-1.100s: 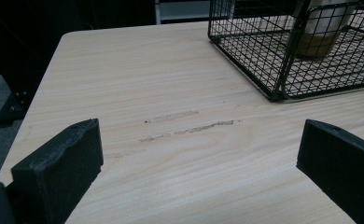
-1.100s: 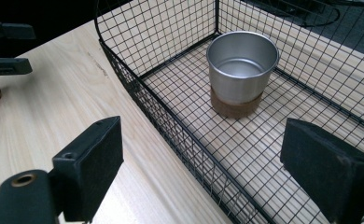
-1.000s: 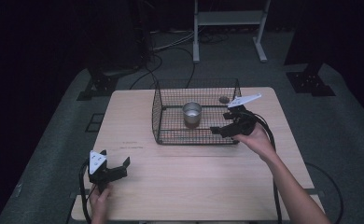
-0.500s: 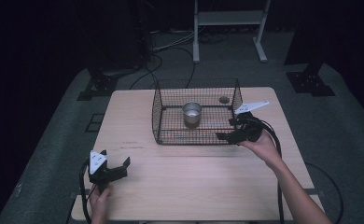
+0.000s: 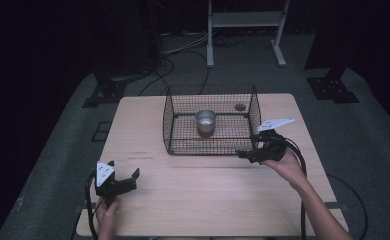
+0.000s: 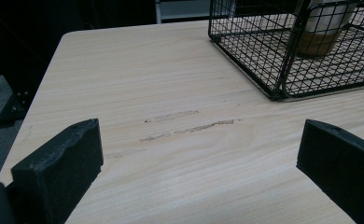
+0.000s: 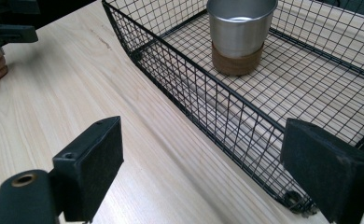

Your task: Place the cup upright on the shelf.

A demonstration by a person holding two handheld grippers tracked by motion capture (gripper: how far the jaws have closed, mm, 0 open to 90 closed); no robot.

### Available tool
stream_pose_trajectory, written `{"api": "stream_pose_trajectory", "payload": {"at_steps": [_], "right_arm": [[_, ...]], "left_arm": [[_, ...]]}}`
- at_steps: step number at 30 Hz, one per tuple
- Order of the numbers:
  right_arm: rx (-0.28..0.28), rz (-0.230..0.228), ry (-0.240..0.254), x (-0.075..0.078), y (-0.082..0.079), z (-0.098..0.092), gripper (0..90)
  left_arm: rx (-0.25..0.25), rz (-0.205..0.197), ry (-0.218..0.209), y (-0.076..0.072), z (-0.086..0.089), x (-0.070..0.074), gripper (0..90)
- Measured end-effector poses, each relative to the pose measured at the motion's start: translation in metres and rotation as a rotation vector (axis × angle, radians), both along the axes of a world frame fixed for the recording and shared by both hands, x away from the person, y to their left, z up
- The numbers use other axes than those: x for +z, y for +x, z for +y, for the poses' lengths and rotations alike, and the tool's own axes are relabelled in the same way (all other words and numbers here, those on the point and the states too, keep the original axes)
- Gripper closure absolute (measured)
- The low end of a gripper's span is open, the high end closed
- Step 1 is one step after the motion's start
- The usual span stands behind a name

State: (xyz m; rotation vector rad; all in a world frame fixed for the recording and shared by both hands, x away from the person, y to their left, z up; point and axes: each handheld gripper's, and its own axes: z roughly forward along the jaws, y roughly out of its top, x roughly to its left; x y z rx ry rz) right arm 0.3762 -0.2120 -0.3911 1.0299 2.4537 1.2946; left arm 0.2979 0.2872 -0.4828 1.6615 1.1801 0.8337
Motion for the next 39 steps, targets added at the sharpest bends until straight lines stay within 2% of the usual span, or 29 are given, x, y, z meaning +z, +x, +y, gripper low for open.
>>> {"api": "stream_pose_trajectory", "payload": {"at_steps": [17, 32, 39], "right_arm": [[-0.026, 0.019, 0.006, -0.019, -0.016, -0.019, 12.9], [-0.028, 0.019, -0.003, -0.029, -0.029, -0.027, 12.9], [-0.034, 0.034, -0.005, -0.034, -0.033, -0.031, 12.9]], "left_arm": [[0.001, -0.001, 0.0, 0.0, -0.001, 0.0, 0.0], [0.0, -0.001, 0.003, 0.0, -0.001, 0.0, 0.0], [0.0, -0.001, 0.003, 0.0, -0.001, 0.0, 0.0]]}}
